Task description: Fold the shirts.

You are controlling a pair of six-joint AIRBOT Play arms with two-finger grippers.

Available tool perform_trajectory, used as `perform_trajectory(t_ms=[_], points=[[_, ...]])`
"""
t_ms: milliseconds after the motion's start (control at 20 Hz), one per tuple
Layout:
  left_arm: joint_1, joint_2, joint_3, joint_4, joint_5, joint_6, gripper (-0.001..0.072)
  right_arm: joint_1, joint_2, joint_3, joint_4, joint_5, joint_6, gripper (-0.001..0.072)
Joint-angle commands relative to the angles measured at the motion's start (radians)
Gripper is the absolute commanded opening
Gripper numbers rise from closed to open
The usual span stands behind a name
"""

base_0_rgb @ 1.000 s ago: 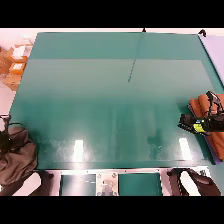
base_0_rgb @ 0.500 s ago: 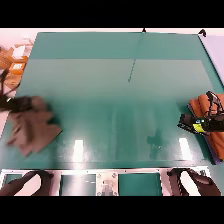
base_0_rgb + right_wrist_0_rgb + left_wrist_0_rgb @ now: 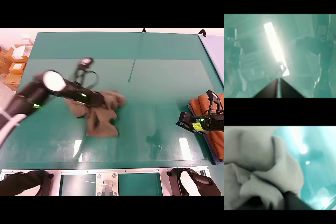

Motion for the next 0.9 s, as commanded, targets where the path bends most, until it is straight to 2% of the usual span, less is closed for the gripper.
perform_trajectory(t_ms=[0,50,150,200,250,300,350,400,500,600,850], points=[[-0.104,-0.105,0.008,-0.047,0.066,-0.015,0.072,0.001,0.0,0.0,0.006,-0.012,0.0,0.0277],[-0.08,-0.103,0.024,-0.04,0.015,-0.013,0.071,0.001,0.0,0.003,0.01,-0.011,0.0,0.0405],[0.027,-0.09,0.102,0.032,-0.16,-0.011,0.071,0.001,0.0,0.028,0.091,-0.012,-0.015,0.0427],[0.101,-0.082,0.146,0.098,-0.238,-0.012,0.071,0.002,0.0,0.039,0.188,-0.014,-0.069,0.043],[0.175,-0.068,0.174,0.153,-0.284,-0.021,0.071,0.01,0.0,0.039,0.307,-0.024,-0.143,0.0434],[0.259,-0.051,0.181,0.193,-0.305,-0.037,0.071,0.031,-0.009,0.039,0.381,-0.049,-0.186,0.0499],[0.336,-0.043,0.176,0.211,-0.315,-0.041,0.071,0.067,-0.028,0.039,0.41,-0.092,-0.194,0.0543],[0.412,-0.044,0.161,0.216,-0.328,-0.04,0.071,0.107,-0.055,0.039,0.411,-0.137,-0.194,0.0543],[0.523,-0.045,0.077,0.215,-0.307,-0.039,0.071,0.203,-0.137,0.039,0.455,-0.202,-0.195,0.0542],[0.589,-0.047,-0.034,0.209,-0.214,-0.037,0.071,0.332,-0.251,0.044,0.521,-0.26,-0.195,0.0542],[0.61,-0.049,-0.186,0.055,0.018,0.047,0.071,0.635,-0.586,0.197,0.572,-0.381,-0.217,0.0542]])
